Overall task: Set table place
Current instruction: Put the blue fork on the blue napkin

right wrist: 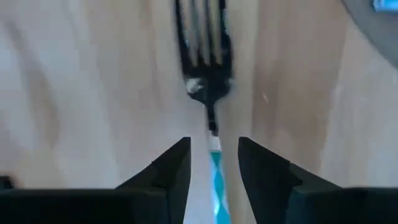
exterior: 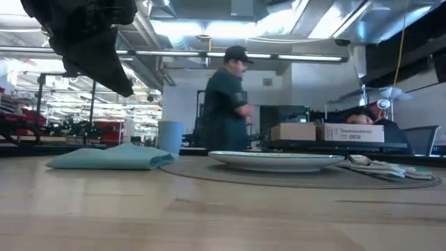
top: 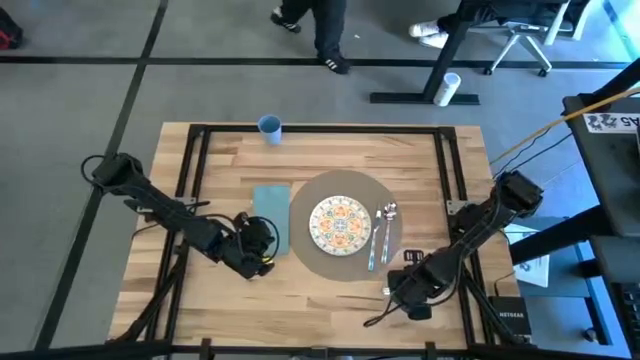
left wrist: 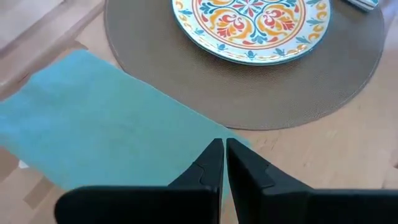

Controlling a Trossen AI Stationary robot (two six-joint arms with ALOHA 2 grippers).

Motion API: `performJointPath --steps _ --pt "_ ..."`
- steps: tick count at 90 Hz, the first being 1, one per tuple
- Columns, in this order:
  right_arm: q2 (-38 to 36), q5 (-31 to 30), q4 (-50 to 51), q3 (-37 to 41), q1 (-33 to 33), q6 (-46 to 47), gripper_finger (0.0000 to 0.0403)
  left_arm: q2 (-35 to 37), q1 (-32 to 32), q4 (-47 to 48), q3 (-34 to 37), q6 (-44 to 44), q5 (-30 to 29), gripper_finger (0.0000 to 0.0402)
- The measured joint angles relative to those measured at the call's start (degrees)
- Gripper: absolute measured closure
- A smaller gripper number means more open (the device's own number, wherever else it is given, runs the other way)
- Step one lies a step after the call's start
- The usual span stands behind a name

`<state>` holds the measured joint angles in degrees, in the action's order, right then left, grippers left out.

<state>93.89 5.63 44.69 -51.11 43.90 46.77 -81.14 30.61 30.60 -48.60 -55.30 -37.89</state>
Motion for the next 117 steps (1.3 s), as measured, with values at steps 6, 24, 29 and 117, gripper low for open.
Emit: performJointPath --steps 6,24,29,117 --pt "0.0 0.01 -0.29 0.66 0.0 0.13 0.0282 0.0 0.0 0.01 0.0 0.01 0.0 0.0398" --pt "-0.15 2.08 -4.2 3.14 -0.02 0.98 0.0283 0.0 0.0 -0.01 0.0 -0.13 0.0 0.0398" --pt "-0.27 2.36 -4.62 3.66 -0.04 1.37 0.0283 0.0 0.0 0.01 0.0 -0.14 0.0 0.0398" --pt "0.03 2.96 -5.9 3.38 -0.1 -0.59 0.0396 -0.02 0.0 -0.05 1.57 -2.61 0.02 0.0398"
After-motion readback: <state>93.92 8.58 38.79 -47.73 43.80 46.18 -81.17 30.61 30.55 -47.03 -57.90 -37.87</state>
